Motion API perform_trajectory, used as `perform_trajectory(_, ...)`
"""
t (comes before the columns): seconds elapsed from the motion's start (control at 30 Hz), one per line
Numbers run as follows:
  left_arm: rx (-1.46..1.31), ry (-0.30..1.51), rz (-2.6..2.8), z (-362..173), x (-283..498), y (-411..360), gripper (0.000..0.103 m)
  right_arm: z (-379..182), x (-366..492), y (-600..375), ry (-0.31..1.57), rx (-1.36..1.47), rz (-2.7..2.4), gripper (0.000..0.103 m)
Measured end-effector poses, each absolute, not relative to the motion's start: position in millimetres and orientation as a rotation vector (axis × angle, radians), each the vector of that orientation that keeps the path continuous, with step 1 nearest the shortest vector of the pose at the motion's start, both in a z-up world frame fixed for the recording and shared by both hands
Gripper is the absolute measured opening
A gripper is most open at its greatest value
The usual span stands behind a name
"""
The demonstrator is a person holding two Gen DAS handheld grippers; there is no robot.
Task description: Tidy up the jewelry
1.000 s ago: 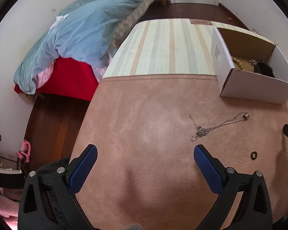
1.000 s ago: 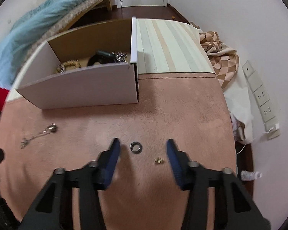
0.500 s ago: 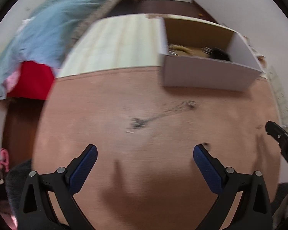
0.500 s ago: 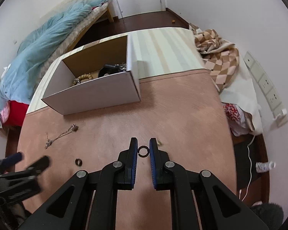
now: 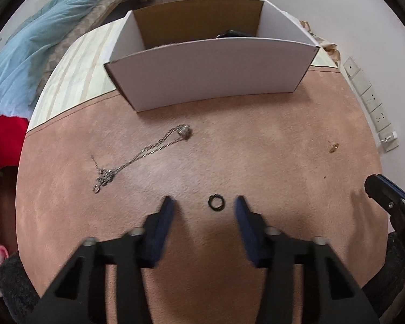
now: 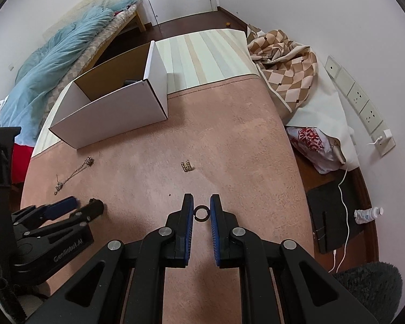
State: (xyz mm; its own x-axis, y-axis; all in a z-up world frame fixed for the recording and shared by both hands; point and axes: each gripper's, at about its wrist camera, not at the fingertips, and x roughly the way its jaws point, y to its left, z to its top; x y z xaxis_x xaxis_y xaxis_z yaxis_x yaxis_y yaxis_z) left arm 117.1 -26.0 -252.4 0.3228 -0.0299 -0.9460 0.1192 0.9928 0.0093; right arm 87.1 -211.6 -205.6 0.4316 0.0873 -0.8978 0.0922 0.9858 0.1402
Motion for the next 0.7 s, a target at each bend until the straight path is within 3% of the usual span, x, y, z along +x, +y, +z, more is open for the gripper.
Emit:
perform_trajectory(0.1,0.085,1.237,-0.116,-251.1,122.3,-27.9,0.014,-202.7,87.7,-212.1,1.118,0.182,0.0,0.013)
perform_trajectory(0.17,0.089,1.228,-0.12,-249.3,124.9,-29.8,0.01,-200.9,87.4,-211.7,1.113,0.18,0.001,0.013)
perform_trajectory(0.7,0.008,1.059,-0.163,-168.4,120.6,-18.0,0.008,-150.1,100.3,-201.6,1.009,0.219,0.072,0.013)
